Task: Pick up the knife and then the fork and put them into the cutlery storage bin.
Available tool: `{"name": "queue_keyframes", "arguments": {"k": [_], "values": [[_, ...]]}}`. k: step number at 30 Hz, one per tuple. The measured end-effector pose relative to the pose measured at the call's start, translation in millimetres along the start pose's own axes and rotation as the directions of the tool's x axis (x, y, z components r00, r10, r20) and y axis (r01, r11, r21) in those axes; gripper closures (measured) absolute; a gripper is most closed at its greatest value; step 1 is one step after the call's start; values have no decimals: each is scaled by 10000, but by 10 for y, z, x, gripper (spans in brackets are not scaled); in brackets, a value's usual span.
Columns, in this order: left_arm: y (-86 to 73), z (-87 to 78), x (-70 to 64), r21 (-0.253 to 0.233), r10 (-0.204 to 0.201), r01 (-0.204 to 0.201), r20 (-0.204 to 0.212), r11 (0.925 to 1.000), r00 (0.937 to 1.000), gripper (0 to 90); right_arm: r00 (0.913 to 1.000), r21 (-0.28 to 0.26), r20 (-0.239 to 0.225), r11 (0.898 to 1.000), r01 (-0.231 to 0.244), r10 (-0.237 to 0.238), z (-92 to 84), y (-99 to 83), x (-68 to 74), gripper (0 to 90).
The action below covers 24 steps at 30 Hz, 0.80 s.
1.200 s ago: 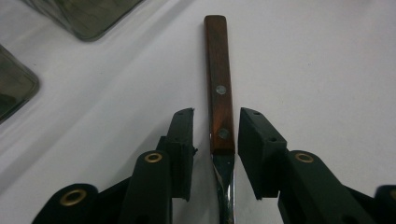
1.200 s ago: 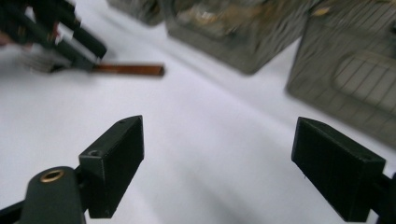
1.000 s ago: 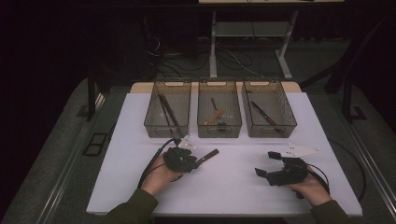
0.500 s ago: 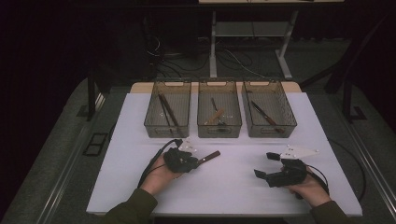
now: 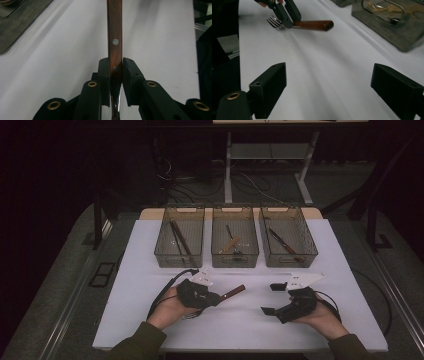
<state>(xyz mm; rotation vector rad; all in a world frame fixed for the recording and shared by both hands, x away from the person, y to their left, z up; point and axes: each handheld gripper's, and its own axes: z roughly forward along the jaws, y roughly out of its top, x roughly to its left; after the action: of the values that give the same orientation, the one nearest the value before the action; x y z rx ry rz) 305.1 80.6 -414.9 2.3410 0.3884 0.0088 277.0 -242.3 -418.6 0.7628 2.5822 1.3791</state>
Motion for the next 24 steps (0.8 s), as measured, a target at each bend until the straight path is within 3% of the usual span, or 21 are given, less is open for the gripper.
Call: {"name": "queue_keyframes", "arguments": {"k": [4, 6, 11, 17, 19, 24], "values": [[63, 31, -60, 38, 396, -397, 370, 9992, 9985, 777, 9985, 169, -408, 9991, 380, -373, 90, 109, 34, 127], [111, 50, -98, 126, 797, -805, 544, 9967, 9953, 777, 9964, 251, -674, 9982, 540, -522, 133, 156, 53, 127], [262, 81, -219, 391, 1454, -1494, 911, 9880, 9852, 777, 9831, 422, -1570, 9939, 1021, -943, 252, 295, 103, 145], [387, 154, -282, 578, 1761, -1845, 1268, 9811, 9762, 777, 9594, 1034, -2461, 9805, 1672, -1377, 370, 363, 165, 350], [417, 165, -275, 638, 2043, -2142, 1343, 9747, 9697, 777, 9464, 1263, -2735, 9690, 2123, -1717, 400, 359, 161, 453], [441, 177, -287, 584, 2129, -2244, 1588, 9727, 9641, 777, 9379, 1459, -2997, 9632, 2259, -1746, 430, 349, 167, 602]]}}
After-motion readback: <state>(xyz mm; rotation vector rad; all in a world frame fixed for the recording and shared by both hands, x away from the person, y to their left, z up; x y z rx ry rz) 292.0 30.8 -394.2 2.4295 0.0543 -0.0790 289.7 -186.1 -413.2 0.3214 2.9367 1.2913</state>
